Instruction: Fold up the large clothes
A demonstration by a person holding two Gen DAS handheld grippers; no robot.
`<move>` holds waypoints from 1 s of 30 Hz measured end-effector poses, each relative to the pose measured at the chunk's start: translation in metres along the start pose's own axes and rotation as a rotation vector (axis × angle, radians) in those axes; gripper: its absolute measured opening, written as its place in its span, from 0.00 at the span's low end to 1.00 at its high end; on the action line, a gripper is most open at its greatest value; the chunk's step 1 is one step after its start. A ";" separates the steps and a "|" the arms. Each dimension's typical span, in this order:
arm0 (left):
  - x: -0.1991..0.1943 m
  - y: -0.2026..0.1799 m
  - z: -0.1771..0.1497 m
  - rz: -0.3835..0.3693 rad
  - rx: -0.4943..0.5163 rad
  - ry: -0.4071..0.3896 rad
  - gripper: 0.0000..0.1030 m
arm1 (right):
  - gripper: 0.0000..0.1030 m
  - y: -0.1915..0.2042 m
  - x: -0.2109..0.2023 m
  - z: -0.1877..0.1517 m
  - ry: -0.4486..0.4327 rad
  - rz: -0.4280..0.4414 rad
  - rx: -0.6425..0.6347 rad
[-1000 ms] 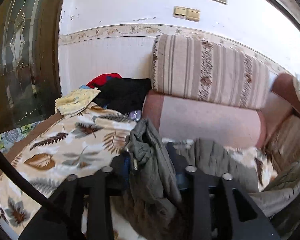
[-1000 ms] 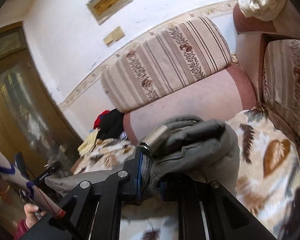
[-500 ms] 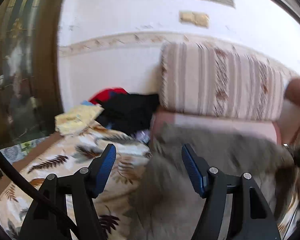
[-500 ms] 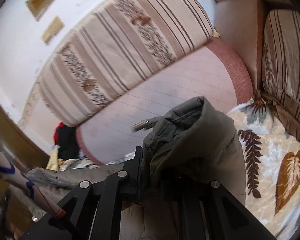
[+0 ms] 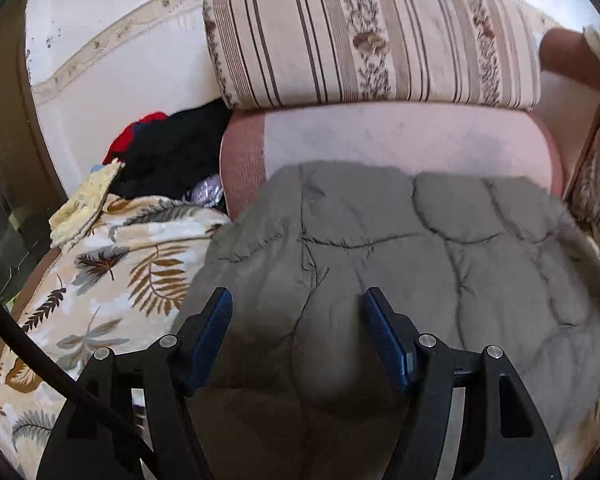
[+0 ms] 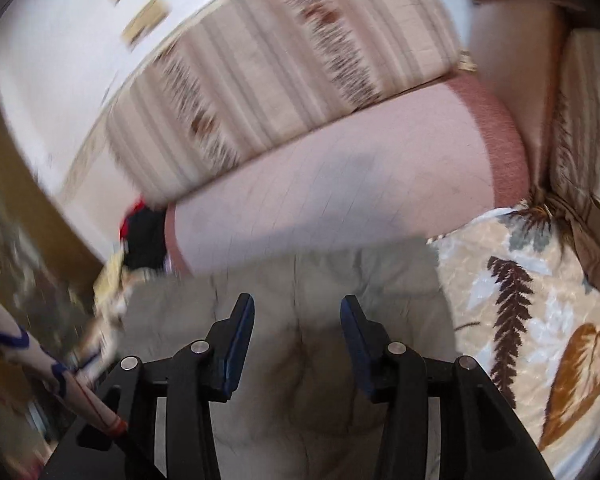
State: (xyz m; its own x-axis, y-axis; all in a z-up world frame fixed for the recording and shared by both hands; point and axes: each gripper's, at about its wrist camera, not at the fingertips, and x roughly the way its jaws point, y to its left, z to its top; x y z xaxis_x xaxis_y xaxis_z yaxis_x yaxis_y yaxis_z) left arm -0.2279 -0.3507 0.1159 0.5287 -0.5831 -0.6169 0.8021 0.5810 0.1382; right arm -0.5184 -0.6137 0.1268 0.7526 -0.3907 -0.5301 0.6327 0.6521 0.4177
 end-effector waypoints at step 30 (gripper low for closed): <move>-0.060 0.023 -0.078 0.073 -0.082 0.074 0.68 | 0.47 0.047 -0.045 -0.129 0.049 -0.111 -0.069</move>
State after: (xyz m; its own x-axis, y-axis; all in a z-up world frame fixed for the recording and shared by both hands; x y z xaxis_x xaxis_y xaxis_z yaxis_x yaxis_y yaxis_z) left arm -0.2624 -0.2580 0.0958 0.5607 -0.4959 -0.6631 0.7350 0.6669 0.1228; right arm -0.5460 -0.4812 0.0751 0.6677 -0.4317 -0.6064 0.6962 0.6507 0.3033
